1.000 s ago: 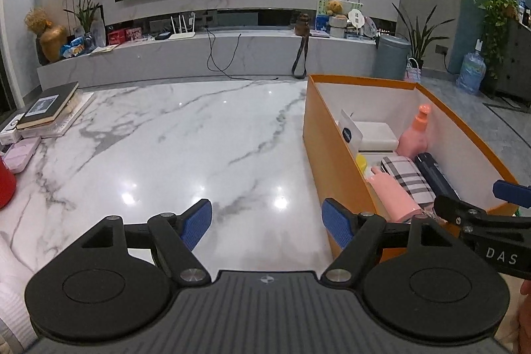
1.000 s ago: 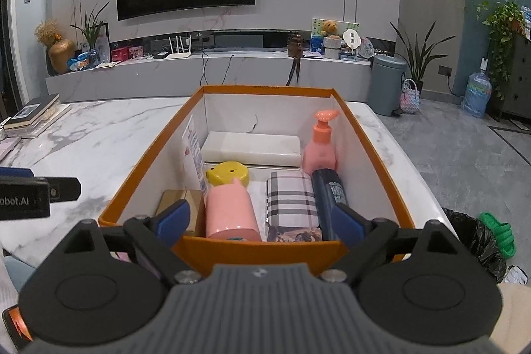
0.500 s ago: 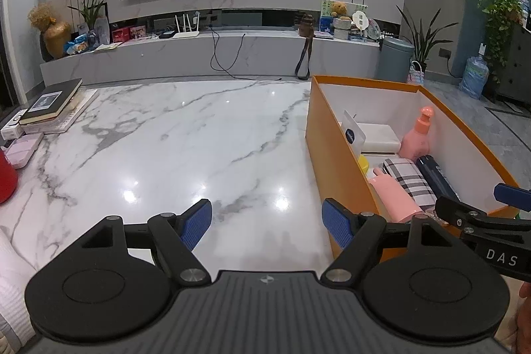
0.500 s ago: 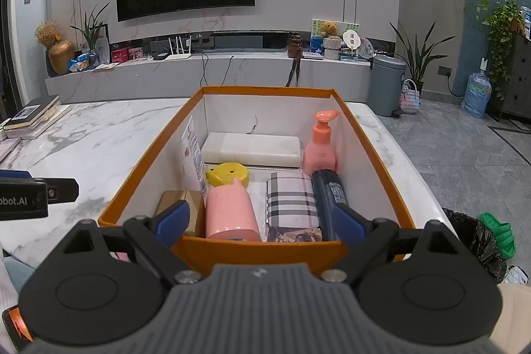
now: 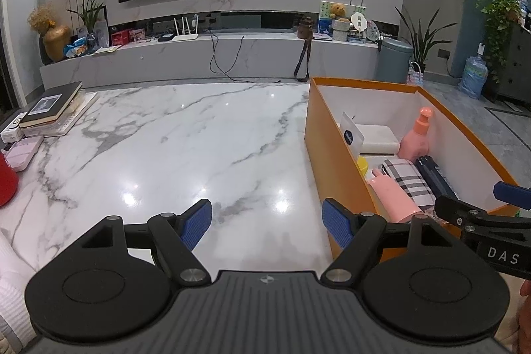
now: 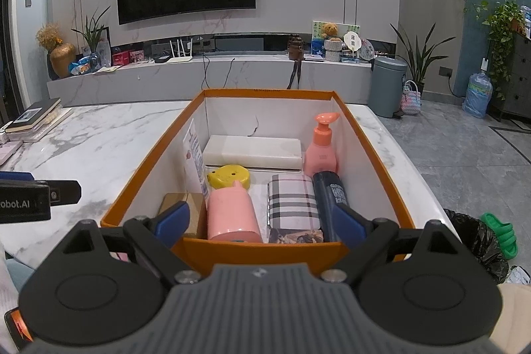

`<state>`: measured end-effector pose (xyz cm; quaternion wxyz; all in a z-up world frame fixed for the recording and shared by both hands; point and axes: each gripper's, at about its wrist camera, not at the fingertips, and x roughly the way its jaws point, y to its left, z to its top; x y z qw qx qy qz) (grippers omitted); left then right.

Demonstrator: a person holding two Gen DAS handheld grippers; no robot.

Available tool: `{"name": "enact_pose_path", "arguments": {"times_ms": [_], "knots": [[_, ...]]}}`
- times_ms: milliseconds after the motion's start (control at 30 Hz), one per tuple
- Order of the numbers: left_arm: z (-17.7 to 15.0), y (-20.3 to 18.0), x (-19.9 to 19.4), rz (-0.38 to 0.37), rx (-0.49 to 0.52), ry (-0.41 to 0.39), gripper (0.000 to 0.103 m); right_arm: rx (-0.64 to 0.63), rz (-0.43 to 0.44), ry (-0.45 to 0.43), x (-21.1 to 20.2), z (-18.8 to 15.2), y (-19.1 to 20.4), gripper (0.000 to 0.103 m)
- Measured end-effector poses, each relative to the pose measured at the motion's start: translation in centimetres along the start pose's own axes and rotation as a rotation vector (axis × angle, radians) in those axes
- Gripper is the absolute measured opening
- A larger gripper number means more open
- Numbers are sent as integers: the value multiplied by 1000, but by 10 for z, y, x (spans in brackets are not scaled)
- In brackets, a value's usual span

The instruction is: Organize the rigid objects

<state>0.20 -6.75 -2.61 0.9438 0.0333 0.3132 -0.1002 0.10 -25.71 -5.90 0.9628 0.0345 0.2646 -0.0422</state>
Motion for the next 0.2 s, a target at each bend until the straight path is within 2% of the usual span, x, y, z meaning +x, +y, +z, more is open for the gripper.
{"name": "enact_pose_path", "arguments": {"times_ms": [200], "knots": [[1, 1, -1, -22, 3, -3, 89, -4, 0, 3, -1, 0, 1, 91]]}}
